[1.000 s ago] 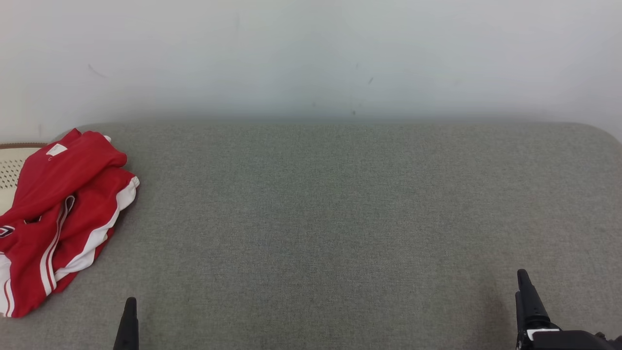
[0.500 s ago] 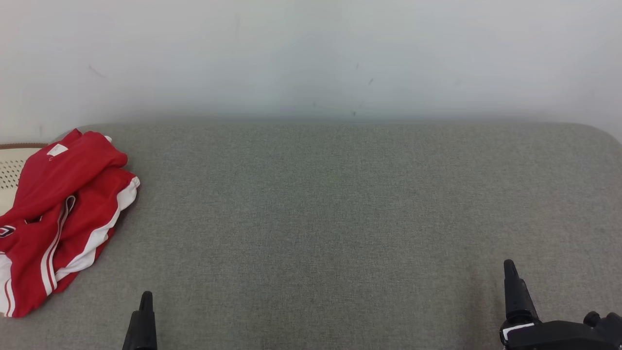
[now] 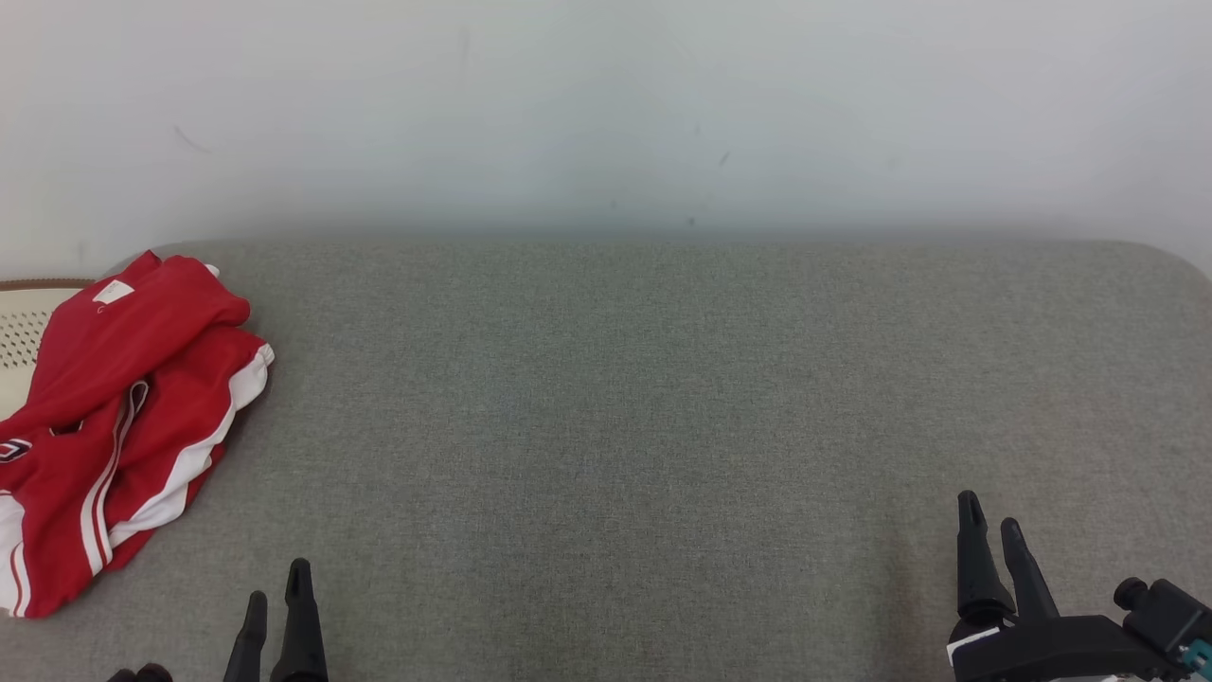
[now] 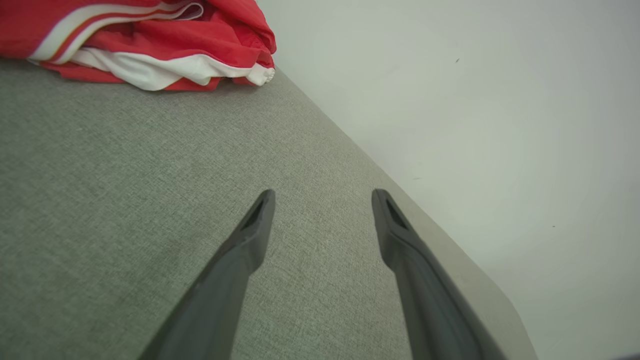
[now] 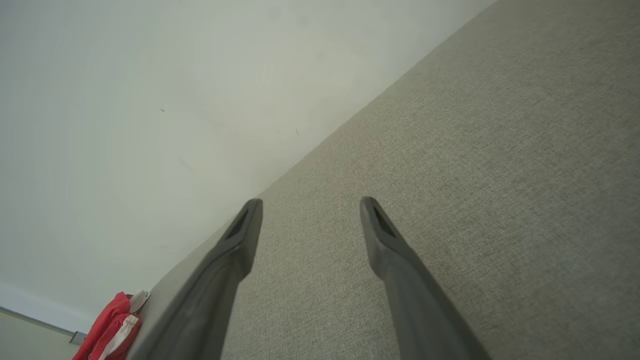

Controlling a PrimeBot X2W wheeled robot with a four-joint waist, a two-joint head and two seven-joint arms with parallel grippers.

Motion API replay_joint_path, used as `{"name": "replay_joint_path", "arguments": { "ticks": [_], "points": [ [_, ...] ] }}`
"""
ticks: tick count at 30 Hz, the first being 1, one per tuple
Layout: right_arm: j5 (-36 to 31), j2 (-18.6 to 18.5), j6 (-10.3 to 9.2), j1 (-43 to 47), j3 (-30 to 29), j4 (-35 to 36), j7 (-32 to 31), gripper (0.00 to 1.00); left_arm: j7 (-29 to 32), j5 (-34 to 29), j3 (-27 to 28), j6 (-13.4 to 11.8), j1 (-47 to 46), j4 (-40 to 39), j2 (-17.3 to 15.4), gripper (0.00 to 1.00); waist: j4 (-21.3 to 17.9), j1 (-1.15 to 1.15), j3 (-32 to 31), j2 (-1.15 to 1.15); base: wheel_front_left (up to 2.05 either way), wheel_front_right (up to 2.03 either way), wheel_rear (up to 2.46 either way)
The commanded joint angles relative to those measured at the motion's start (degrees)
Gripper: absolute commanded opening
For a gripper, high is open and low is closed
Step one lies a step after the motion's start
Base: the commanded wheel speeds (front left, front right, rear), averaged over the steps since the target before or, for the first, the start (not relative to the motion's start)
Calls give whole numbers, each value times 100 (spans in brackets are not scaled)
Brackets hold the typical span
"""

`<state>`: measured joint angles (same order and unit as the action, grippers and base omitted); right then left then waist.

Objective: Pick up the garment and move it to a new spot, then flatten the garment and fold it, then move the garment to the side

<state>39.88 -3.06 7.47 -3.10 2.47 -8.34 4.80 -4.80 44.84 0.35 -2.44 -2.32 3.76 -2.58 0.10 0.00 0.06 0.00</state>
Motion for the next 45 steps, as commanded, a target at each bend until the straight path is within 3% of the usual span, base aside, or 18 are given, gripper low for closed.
{"name": "replay_joint_path", "arguments": {
  "ticks": [1,20,45],
  "points": [
    [-209,-51,2,-113,37,94,54,100,-61,-215,-9,-34,24,-90,-56,100,-2,0,0,0,0,0,0],
    [-1765,-92,2,-119,267,61,368,100,-372,-1833,-363,-519,75,-179,-306,100,-6,0,-38,0,0,0,0],
    [-2980,-68,3,-25,493,295,52,100,-468,-3014,-566,-814,85,-151,-490,100,-10,0,-151,0,0,0,0]
  ]
}}
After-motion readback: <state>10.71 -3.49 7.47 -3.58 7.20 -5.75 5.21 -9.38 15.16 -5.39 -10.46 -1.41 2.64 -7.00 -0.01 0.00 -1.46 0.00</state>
